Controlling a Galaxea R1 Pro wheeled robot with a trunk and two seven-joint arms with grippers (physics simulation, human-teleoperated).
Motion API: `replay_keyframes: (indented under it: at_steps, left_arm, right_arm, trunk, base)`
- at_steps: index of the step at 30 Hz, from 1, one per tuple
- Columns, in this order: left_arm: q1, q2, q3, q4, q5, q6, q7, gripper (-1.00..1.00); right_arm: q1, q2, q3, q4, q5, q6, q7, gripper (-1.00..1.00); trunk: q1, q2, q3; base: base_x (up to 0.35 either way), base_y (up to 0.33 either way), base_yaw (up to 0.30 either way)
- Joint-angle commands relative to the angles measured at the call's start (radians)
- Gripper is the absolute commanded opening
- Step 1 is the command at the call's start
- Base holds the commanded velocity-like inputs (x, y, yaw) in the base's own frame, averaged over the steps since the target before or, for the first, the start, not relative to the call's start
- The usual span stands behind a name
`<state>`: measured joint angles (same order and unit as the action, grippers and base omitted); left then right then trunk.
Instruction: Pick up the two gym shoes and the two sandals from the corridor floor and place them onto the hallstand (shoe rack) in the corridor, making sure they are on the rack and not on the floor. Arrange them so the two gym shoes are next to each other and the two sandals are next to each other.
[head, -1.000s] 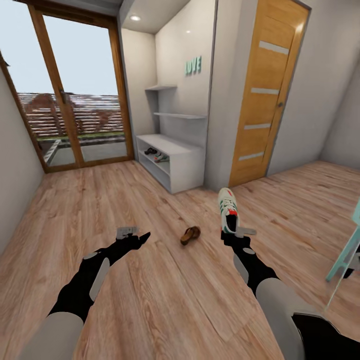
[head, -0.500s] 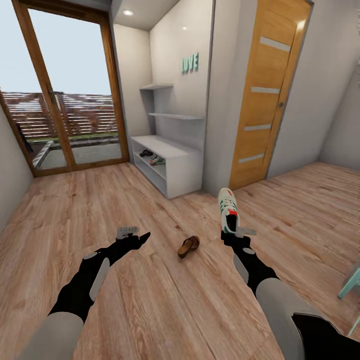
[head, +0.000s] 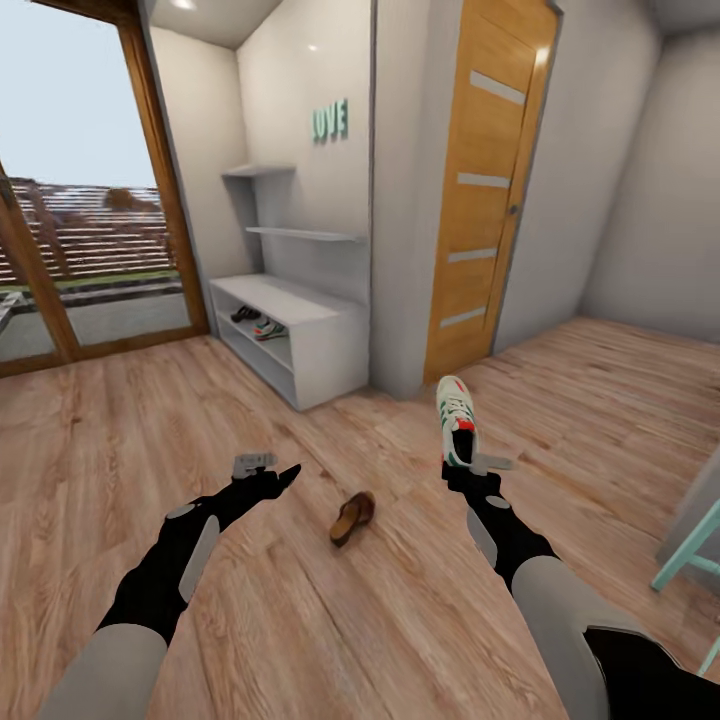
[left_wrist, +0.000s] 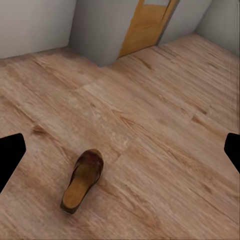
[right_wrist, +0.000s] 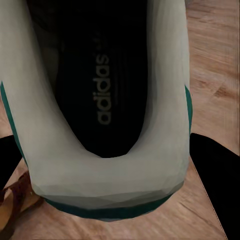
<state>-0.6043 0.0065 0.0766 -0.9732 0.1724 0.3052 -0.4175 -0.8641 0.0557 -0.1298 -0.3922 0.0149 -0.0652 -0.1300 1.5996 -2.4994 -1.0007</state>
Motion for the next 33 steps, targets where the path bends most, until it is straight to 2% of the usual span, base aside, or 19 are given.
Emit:
replay_keyframes:
  at_steps: [1,13,19,33]
  left_arm:
    - [0.0,0.0,0.002,-0.001,0.01,0.009,-0.003,1.0]
    - [0.0,0.0,0.001,-0.001,0.01,0.009,-0.003,1.0]
    - [0.0,0.0,0.0,-0.001,0.01,0.009,-0.003,1.0]
    - [0.0,0.0,0.0,-0.001,0.01,0.009,-0.003,1.0]
  right_arm:
    - [-0.001,0.001,-0.004,0.001,0.002,-0.004,-0.001,-1.0]
    - [-0.001,0.001,-0.004,0.001,0.002,-0.004,-0.002,-1.0]
    - [-0.001,0.001,-0.004,0.001,0.005,-0.004,-0.002,-1.0]
    - [-0.001,0.001,-0.004,-0.001,0.005,-0.004,-0.002,-1.0]
  trunk:
    - [0.0,0.0,-0.001]
    - [0.0,0.0,-0.001]
    - [0.0,0.0,-0.001]
    - [0.0,0.0,-0.001]
  base:
    - [0.288,0.184,-0.3]
    - [0.229,0.186,-0.29]
    - [0.14,0.119,-0.062]
    - [0.078,0.007,-0.003]
